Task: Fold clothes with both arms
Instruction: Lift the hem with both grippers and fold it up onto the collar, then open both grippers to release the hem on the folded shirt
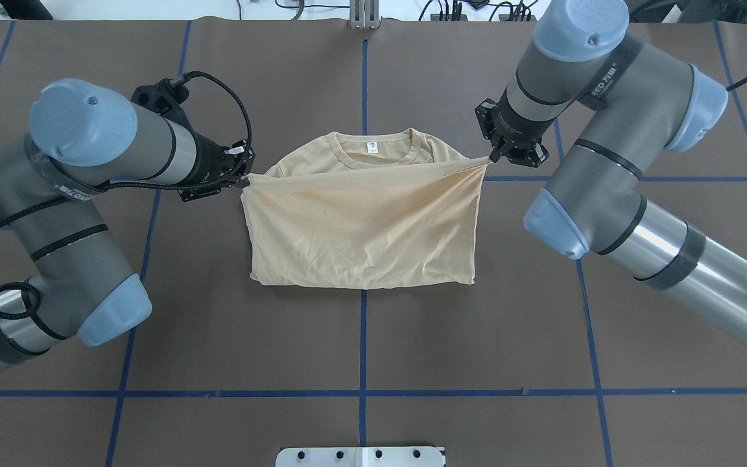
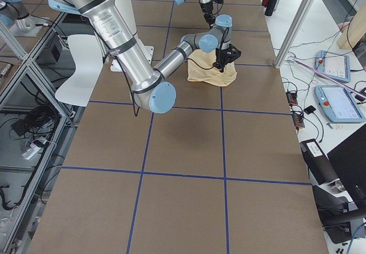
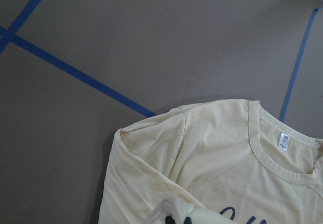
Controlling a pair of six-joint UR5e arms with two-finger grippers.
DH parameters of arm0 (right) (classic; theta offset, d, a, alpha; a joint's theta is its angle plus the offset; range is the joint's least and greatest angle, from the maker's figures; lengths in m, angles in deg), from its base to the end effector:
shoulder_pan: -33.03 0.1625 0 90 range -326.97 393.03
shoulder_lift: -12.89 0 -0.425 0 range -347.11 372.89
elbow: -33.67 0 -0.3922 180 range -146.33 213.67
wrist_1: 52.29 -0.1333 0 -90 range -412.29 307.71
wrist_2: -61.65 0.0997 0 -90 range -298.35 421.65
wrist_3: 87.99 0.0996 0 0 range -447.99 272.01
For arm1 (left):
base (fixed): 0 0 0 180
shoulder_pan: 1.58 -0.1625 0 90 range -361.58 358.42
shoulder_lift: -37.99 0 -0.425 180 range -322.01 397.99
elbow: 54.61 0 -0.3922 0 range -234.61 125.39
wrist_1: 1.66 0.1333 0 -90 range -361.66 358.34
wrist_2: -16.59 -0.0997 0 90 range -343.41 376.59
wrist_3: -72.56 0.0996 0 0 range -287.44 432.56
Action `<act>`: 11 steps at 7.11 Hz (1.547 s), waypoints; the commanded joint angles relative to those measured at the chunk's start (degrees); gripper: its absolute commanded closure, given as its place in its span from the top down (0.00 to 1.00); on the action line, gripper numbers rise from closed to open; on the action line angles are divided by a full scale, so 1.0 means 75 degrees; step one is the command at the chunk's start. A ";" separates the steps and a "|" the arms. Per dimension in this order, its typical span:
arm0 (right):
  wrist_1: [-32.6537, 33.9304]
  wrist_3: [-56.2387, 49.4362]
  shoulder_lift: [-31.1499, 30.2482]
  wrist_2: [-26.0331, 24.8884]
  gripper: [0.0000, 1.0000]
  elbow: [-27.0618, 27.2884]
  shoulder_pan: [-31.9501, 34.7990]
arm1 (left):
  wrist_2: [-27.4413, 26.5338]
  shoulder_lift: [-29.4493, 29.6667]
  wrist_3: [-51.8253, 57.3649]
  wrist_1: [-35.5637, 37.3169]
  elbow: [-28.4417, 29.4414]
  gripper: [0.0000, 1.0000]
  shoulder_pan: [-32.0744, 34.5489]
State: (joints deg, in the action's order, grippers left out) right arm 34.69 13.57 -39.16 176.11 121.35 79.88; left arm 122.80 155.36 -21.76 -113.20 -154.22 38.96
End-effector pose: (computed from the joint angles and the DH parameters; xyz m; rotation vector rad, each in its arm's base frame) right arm -0.4216 -0.5843 0.2777 -0.1955 -0.7799 0.8222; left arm 0.4196 -0.4977 0.2689 0.0712 1.0590 -0.5651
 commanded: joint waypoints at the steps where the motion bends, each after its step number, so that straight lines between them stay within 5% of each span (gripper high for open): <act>1: -0.0992 -0.0075 0.0341 -0.0237 0.00 -0.1212 0.0011 | -0.0017 0.0077 0.0025 -0.0584 0.0623 0.00 0.0078; 7: -0.1074 -0.0602 0.0823 -0.0812 0.00 -0.2117 0.0000 | -0.0450 0.0673 0.0014 -0.1440 0.2064 0.00 0.0149; 8: -0.1074 -0.0603 0.0846 -0.0813 0.04 -0.2164 -0.0024 | -0.0451 0.0814 0.0014 -0.1475 0.2333 0.08 0.0149; 9: -0.1074 -0.0603 0.0939 -0.0813 0.48 -0.2176 -0.0024 | -0.0462 0.0815 0.0037 -0.1476 0.2359 0.31 0.0149; 11: -0.1074 -0.0603 0.1104 -0.0813 0.64 -0.2270 -0.0024 | -0.0451 0.0804 0.0189 -0.1580 0.2382 0.51 0.0160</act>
State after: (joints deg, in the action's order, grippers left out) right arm 26.64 9.09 -31.53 170.03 104.66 79.71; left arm 119.37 161.40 -20.74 -124.50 -136.51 40.11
